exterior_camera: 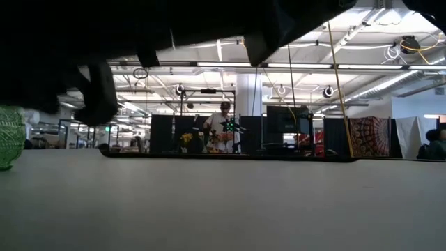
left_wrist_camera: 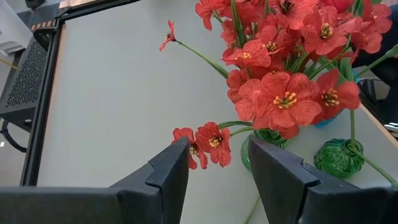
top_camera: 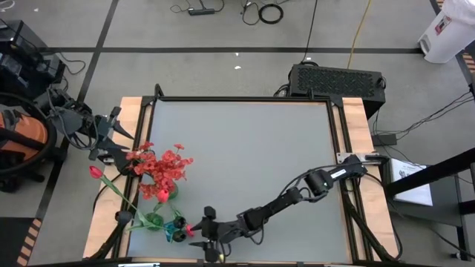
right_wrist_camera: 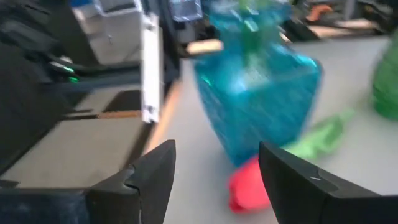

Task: Sort flowers into vase by color
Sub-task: Put the light orange flower into the bottom green vase

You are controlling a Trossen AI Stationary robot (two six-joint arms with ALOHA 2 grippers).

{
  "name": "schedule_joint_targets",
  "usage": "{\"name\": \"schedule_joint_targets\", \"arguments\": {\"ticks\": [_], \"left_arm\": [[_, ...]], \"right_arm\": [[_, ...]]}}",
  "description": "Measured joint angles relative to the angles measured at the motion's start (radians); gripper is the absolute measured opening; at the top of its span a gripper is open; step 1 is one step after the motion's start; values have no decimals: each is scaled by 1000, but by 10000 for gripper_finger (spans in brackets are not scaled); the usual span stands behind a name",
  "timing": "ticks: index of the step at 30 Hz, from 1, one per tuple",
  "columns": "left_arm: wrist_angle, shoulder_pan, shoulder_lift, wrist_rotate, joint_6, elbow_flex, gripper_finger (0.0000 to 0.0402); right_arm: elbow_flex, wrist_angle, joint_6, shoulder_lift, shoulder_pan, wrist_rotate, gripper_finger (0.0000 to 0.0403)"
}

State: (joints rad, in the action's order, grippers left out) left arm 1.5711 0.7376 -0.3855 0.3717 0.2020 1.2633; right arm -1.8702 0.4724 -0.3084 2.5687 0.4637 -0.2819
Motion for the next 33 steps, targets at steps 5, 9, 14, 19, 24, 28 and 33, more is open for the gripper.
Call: {"name": "schedule_joint_targets", "arguments": {"ticks": [5, 9, 14, 19, 24, 28, 33], "left_arm": [[0, 0, 0, 0, 0, 0, 173], [0, 0, 0, 0, 0, 0, 173], [0, 0, 0, 0, 0, 0, 173], [0, 0, 0, 0, 0, 0, 173], [0, 0, 0, 0, 0, 0, 173], [0, 0, 0, 0, 0, 0, 173], [0, 0, 0, 0, 0, 0, 173]], "right_arm": [[1, -86, -60, 1, -1, -62, 221], [1, -125, -127, 1, -4, -68, 221], [1, -126, -188, 1, -4, -77, 221], [1, -128, -230, 1, 16, -78, 221], [1, -128, -221, 1, 13, -87, 221], [1, -127, -214, 1, -13, -84, 221], [1, -126, -207, 1, -17, -79, 221]]}}
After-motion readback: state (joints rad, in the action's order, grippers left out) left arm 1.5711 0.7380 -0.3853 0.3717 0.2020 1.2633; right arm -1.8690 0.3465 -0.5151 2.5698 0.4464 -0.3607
